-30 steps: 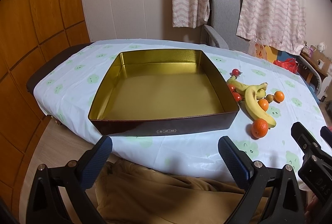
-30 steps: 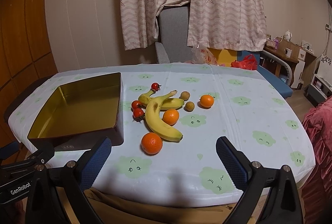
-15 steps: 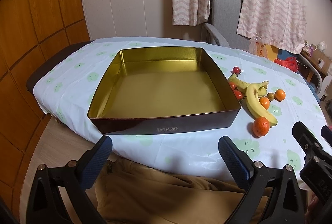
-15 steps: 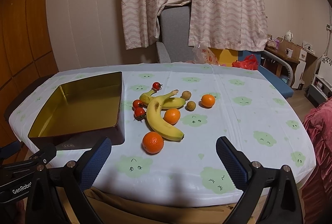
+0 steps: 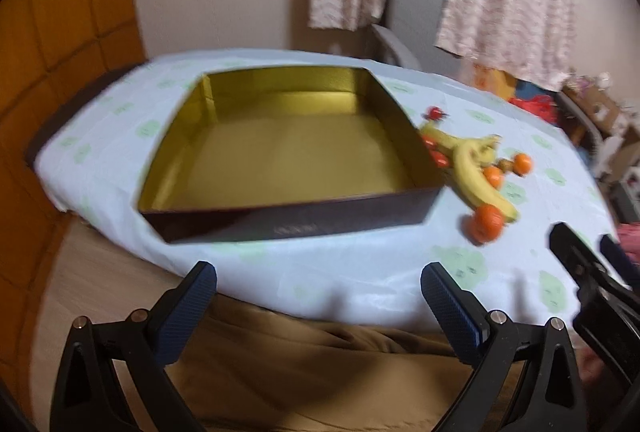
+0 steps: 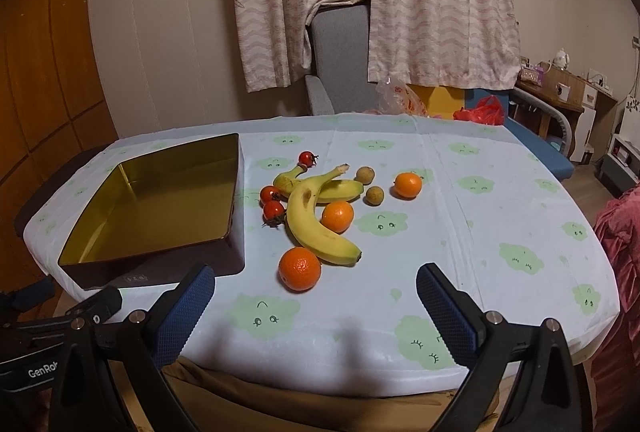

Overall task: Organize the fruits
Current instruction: 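Reach the left tool to the large mandarin orange and close on it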

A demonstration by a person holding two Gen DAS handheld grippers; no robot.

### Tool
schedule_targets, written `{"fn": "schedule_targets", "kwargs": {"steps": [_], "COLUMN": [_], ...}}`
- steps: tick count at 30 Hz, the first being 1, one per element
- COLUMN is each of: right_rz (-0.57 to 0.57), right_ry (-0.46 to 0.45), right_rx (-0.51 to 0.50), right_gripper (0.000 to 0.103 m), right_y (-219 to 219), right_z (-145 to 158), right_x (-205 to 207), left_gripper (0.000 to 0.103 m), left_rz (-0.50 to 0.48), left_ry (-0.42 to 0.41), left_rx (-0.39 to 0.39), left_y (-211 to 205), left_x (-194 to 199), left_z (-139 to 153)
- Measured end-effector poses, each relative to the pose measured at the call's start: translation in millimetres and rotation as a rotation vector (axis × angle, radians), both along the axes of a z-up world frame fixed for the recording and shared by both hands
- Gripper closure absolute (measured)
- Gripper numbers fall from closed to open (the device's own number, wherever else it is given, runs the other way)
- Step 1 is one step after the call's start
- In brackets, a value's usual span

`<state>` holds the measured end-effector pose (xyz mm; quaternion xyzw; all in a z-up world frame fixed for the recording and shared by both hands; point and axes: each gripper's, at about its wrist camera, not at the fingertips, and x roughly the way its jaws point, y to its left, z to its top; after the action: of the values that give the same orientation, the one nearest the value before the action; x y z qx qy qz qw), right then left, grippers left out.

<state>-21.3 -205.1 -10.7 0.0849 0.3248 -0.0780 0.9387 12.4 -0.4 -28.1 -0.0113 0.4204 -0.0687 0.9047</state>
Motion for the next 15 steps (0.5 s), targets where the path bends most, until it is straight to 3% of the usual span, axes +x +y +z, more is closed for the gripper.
{"fn": "schedule_targets", "kwargs": {"steps": [5,8,11,15], "right_rz": [-0.02,-0.047,-0.088,-0.122], "right_ry": [0.057,0.085,0.097,0.11], "right_rx": [0.09,0.117,0.116,0.116], "right_gripper": [0.008,0.013,0.015,0.015], "right_y": [-21,-37,-54,-72], "right_z": [-16,-27,-33,-40], "right_x": [6,9,9,11], "left_gripper": [0.0,0.0,0.0,0.0], "left_rz": [-0.052,-0.093,-0.165,-0.248], "left_ry": [-0.002,0.004,0.007,-0.039], "left_rx": [-0.211,-0.189,-0.216,-0.149], "left_y": [14,4,-10,-40], "left_x": [-3,-1,-2,2], "left_z": [-5,-5,-4,1]}}
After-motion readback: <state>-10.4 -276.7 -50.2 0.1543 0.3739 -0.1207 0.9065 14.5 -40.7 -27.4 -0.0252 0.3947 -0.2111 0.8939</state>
